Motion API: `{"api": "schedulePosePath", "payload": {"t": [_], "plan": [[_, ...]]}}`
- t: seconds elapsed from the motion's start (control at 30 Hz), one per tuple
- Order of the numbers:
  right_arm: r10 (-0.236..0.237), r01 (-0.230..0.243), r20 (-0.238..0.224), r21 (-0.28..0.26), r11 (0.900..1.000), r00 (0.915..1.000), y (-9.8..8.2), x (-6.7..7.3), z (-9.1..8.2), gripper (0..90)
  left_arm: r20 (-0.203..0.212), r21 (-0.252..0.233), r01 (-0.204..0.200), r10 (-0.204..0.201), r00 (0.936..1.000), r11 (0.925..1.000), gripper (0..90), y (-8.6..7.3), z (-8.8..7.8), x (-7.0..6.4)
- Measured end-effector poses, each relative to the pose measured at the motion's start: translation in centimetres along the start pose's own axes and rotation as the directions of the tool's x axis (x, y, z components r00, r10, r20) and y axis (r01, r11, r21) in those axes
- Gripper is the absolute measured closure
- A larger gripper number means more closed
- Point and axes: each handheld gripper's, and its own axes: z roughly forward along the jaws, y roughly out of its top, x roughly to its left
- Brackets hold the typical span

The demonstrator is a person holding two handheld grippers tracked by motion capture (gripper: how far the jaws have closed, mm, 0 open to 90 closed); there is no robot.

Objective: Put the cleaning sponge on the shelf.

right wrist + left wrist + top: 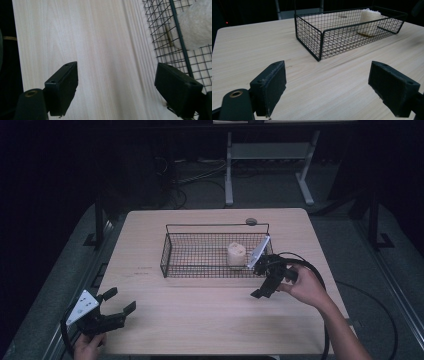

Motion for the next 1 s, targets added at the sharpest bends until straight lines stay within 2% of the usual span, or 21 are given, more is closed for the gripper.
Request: {"api": "schedulePosePath", "payload": {"t": [0.1,0.3,0.4,0.47,0.9,1.0], "plan": [[-0.003,0.003,0.002,0.014,1.000,1.0000,-0.2,0.3,0.2,18.0,0.002,0.001,-0.001,0.001,1.0000,1.0000,13.9,0.0,0.0,0.0],[-0.002,0.002,0.005,-0.007,1.000,1.0000,-1.1,1.1,0.2,18.2,0.001,-0.001,0.000,0.000,1.0000,1.0000,14.0,0.0,0.0,0.0],[0.000,0.000,0.012,0.000,1.000,0.9999,-1.3,1.3,0.1,18.2,0.001,0.001,-0.001,0.001,1.0000,1.0000,14.0,0.0,0.0,-0.1],[0.002,-0.002,0.012,-0.018,1.000,0.9999,-1.8,1.5,0.1,18.2,0.002,0.005,-0.006,0.006,1.0000,1.0000,13.9,0.0,0.1,-0.1],[0.041,-0.042,-0.014,-0.032,0.999,0.9990,-4.3,2.2,1.0,17.7,0.006,0.005,-0.005,0.005,1.0000,1.0000,13.9,0.1,0.2,-0.2],[0.052,-0.052,-0.006,-0.041,0.998,0.9987,-4.9,2.4,0.9,17.6,0.006,0.003,-0.003,0.003,1.0000,1.0000,13.9,0.1,0.2,-0.2]]}}
